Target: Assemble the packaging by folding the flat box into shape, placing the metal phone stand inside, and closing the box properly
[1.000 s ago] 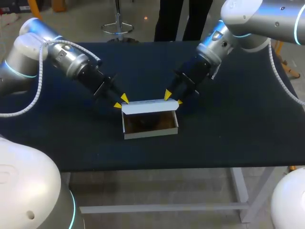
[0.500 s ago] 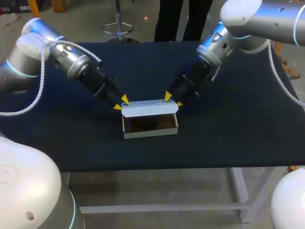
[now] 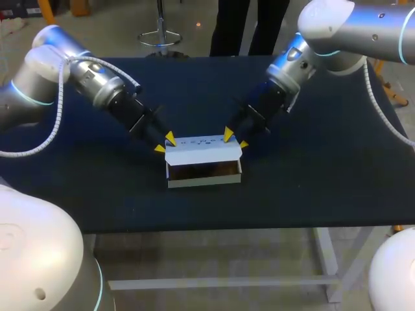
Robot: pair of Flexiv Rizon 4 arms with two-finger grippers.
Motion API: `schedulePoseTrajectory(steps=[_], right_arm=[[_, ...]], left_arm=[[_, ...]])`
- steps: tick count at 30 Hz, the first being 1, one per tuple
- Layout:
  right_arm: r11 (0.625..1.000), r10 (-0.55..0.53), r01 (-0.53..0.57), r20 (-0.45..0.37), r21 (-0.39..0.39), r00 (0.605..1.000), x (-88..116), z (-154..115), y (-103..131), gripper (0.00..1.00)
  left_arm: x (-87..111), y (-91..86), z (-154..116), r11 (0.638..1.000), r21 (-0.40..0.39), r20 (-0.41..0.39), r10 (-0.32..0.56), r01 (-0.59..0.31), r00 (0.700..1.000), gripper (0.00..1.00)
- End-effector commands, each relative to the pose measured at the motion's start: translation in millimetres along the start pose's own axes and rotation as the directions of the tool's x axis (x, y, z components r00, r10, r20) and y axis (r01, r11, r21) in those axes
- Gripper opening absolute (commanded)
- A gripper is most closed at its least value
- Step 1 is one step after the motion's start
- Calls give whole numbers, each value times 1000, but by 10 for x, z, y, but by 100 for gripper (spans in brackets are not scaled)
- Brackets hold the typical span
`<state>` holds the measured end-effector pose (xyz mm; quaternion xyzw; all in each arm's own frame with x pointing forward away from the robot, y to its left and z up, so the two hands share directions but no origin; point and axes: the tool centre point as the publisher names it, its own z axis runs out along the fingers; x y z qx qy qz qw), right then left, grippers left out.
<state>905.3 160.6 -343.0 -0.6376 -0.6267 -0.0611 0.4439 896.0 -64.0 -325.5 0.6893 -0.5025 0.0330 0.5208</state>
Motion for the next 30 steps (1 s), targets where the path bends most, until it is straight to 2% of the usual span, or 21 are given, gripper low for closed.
schedulePoseTrajectory(steps=[1,30], right_arm=[[1000,-2,2,1,-11,1000,6,30,-47,42],[998,-39,40,5,-39,999,-95,104,-37,44]], left_arm=[[-5,23,43,1000,11,8,4,-4,1000,29],[-106,40,151,999,38,68,4,-6,998,29]])
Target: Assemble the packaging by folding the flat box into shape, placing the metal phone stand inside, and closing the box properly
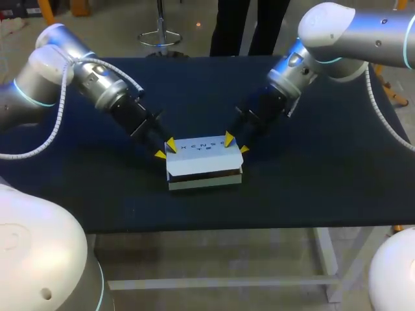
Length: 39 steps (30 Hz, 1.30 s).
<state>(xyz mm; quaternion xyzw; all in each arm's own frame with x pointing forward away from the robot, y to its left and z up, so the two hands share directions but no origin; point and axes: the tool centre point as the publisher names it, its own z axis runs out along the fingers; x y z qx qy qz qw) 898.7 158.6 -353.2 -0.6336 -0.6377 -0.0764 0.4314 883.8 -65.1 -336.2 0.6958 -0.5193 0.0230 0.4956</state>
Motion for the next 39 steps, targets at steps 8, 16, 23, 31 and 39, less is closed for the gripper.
schedulePoseTrajectory(steps=[8,16,23,31,39], right_arm=[[1000,-14,14,0,-17,1000,-8,39,-25,44],[1000,-21,21,0,-22,1000,0,48,-21,45],[999,-22,22,-3,-23,1000,-6,64,-10,45],[999,-25,25,-9,-26,1000,-23,61,1,45],[999,-27,27,-8,-28,1000,-44,61,8,46]], left_arm=[[-23,52,25,999,33,30,-5,4,1000,34],[-58,140,-57,998,67,45,4,-7,999,46],[-74,203,-144,996,93,58,6,-11,998,58],[-61,267,-235,991,131,87,15,-26,996,73],[4,368,-385,975,196,164,71,-103,984,100]])
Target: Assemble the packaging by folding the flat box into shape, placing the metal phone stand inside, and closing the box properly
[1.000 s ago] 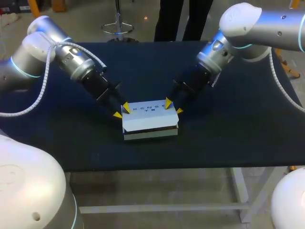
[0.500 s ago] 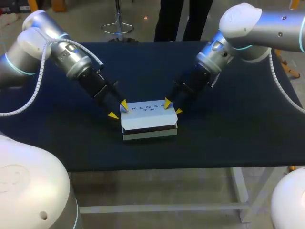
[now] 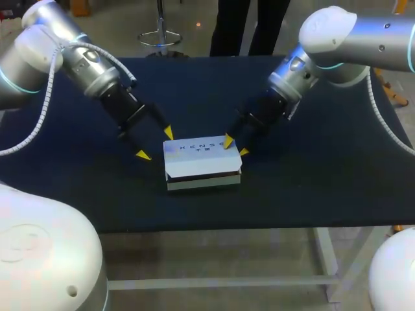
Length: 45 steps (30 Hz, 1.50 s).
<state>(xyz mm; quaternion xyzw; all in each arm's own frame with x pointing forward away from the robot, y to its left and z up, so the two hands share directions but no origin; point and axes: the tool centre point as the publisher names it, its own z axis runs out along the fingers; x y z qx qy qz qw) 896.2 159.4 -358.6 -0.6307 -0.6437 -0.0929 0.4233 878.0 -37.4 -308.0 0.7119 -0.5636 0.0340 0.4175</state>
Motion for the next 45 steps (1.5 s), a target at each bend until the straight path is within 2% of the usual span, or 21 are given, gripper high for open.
schedulePoseTrajectory(steps=[1,4,9,10,12,13,14,20,22,23,24,26,30,32,35,36,37,38,41,42,45], right_arm=[[1000,0,0,-3,0,1000,-12,11,4,46],[1000,-1,1,-5,0,1000,-16,10,4,46],[1000,-3,3,-5,-1,1000,-17,7,4,47],[1000,-3,3,-5,-1,1000,-17,7,3,47],[1000,-4,4,-4,-1,1000,-12,8,2,47],[1000,-4,4,-3,-2,1000,-11,8,2,47],[1000,-4,4,-3,-2,1000,-10,8,2,47],[1000,-3,3,-3,-1,1000,-7,9,5,47],[1000,-2,2,-3,-2,1000,-5,10,6,46],[1000,-2,2,-3,-2,1000,-5,10,6,46],[1000,-2,2,-3,-2,1000,-5,10,6,46],[1000,-2,2,-3,-2,1000,-5,10,6,46],[1000,-2,2,-3,-2,1000,-5,10,6,46],[1000,-2,2,-3,-2,1000,-5,10,6,46],[1000,-2,2,-3,-2,1000,-5,10,6,46],[1000,-2,2,-3,-2,1000,-5,10,6,46],[1000,-2,2,-3,-2,1000,-5,10,6,46],[1000,-2,2,-3,-2,1000,-5,10,6,45],[1000,-2,2,-3,-2,1000,-5,10,6,45],[1000,-2,2,-3,-2,1000,-5,10,6,45],[1000,-2,2,-3,-2,1000,-5,10,6,45]], left_arm=[[77,126,-118,995,84,67,45,-51,997,100],[109,180,-169,982,117,163,131,-151,978,100],[180,276,-193,934,126,347,274,-334,897,100],[199,295,-190,914,110,402,317,-389,859,100],[227,319,-197,888,113,447,356,-446,821,100],[235,337,-190,865,92,494,390,-493,777,100],[242,345,-195,860,109,493,389,-499,778,100],[276,433,-172,750,56,626,488,-659,608,100],[282,457,-135,711,20,684,503,-702,528,100],[289,464,-123,703,15,698,502,-711,511,100],[290,479,-101,672,-20,730,516,-740,448,100],[293,496,-91,649,-35,746,522,-760,412,100],[286,527,-71,544,-191,806,561,-817,186,100],[286,528,-65,509,-238,812,572,-828,118,100],[262,519,-51,440,-331,810,586,-835,-13,100],[235,508,-53,394,-386,804,587,-834,-95,100],[223,503,-49,379,-400,803,584,-834,-119,100],[197,504,-31,348,-439,798,574,-828,-181,100],[145,503,22,304,-486,792,549,-819,-267,100],[113,506,35,270,-511,782,539,-816,-312,100],[67,505,32,205,-550,756,534,-810,-378,100]])
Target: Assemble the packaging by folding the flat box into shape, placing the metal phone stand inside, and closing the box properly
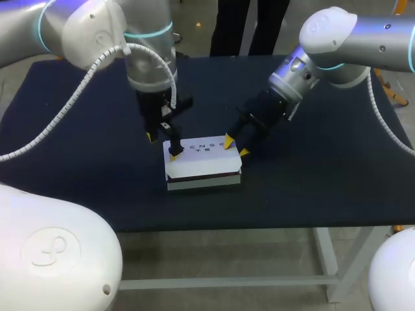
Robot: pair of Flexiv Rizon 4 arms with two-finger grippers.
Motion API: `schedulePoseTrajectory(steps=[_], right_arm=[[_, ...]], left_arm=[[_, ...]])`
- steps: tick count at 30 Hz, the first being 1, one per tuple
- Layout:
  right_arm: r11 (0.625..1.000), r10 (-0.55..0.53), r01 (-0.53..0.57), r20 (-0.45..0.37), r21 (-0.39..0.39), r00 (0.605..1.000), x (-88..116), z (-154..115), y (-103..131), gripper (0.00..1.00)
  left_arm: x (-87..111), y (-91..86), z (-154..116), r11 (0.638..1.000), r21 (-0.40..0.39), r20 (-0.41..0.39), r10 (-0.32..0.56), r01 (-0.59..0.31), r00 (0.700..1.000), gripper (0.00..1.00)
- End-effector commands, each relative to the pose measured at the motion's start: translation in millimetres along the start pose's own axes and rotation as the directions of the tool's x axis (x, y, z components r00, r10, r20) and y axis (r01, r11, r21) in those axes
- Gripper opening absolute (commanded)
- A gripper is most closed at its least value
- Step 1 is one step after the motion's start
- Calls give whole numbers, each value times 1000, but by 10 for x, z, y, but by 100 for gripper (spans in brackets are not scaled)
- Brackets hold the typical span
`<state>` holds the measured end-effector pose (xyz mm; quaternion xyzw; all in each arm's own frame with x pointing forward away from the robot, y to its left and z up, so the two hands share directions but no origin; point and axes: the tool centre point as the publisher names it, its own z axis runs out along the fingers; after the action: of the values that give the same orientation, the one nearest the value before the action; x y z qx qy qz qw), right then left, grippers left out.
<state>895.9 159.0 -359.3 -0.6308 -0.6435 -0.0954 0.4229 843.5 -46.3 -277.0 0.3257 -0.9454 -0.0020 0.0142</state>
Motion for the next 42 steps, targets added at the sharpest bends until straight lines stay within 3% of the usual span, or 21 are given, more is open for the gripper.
schedulePoseTrajectory(steps=[1,4,18,20,21,22,24,29,36,38,42], right_arm=[[1000,0,0,0,2,1000,2,7,6,45],[1000,0,0,0,2,1000,2,7,6,45],[1000,0,0,0,2,1000,2,7,6,46],[1000,0,0,0,2,1000,2,7,6,46],[1000,0,0,0,2,1000,2,7,6,46],[1000,0,0,0,2,1000,2,7,6,46],[1000,0,0,0,2,1000,2,7,6,46],[1000,0,0,0,2,1000,2,7,6,45],[1000,0,0,0,2,1000,2,7,6,45],[1000,0,0,0,2,1000,2,7,6,45],[1000,0,0,0,2,1000,2,7,6,45]], left_arm=[[39,52,19,901,-48,420,409,-431,810,100],[-13,102,32,862,-4,404,465,-507,787,100],[-13,102,32,862,-4,404,465,-507,787,100],[12,119,75,835,4,390,505,-550,770,100],[17,126,89,830,28,361,511,-556,780,100],[20,128,101,811,49,341,535,-583,773,100],[12,120,118,813,77,307,531,-577,789,100],[34,62,173,785,128,219,574,-607,789,100],[61,-71,233,816,162,143,538,-555,831,100],[82,-124,250,811,161,118,550,-562,827,91],[140,-210,310,822,142,102,542,-551,834,89]])
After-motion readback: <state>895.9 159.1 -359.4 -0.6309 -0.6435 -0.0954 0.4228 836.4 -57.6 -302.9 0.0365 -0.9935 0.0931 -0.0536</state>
